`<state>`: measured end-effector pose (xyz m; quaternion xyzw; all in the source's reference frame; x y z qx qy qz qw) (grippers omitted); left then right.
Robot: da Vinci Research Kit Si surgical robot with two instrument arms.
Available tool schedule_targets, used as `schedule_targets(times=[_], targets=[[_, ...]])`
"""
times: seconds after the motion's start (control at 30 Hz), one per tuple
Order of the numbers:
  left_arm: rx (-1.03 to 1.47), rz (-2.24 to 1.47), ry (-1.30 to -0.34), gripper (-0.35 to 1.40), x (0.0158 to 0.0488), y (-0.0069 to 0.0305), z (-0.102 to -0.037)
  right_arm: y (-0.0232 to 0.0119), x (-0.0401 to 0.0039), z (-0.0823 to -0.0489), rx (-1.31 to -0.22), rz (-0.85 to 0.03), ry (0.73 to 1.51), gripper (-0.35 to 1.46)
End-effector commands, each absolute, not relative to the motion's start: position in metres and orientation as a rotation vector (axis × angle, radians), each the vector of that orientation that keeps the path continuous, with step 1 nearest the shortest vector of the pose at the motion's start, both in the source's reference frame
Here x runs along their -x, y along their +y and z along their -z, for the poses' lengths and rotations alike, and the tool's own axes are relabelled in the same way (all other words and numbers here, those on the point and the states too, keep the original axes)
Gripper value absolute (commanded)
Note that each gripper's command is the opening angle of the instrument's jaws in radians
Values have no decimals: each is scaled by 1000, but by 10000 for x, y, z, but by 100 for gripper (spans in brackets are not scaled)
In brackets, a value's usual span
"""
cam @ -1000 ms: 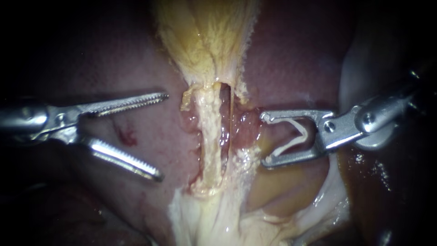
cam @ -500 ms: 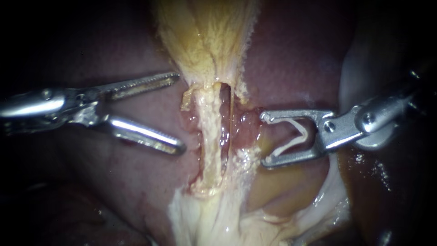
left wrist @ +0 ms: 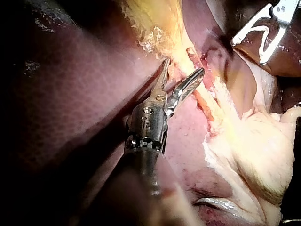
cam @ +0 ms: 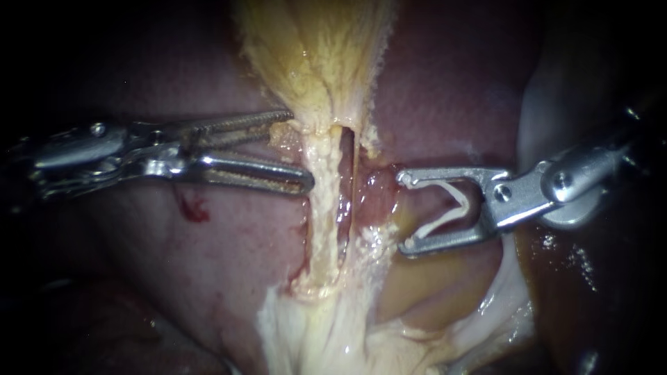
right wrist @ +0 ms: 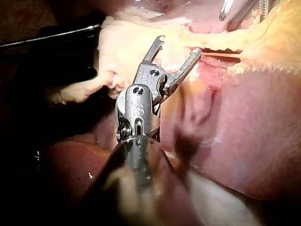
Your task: Grabbing gallbladder
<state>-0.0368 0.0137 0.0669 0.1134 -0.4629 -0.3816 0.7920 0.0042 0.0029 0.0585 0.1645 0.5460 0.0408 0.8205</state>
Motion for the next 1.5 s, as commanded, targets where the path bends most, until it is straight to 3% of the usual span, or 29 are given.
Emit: schedule_targets(times=[0.03,0.13,0.3,0.33,0.77,1.13,1.5], targets=[[-245,827,-993,37,367,137,-670,29,-42,-585,-350,-87,1162,50],[-246,845,-984,19,365,138,-671,29,-42,-585,-350,-87,1162,50],[-259,889,-976,-31,361,139,-666,29,-42,-585,-350,-87,1162,50],[-259,890,-976,-35,361,139,-664,29,-42,-585,-350,-87,1162,50],[-327,950,-921,-35,353,131,-629,28,-42,-585,-350,-87,1162,50],[-340,984,-941,-35,317,166,-563,28,-41,-584,-350,-87,1162,50],[-309,991,-959,-35,308,177,-553,28,-41,-584,-350,-86,1162,50]])
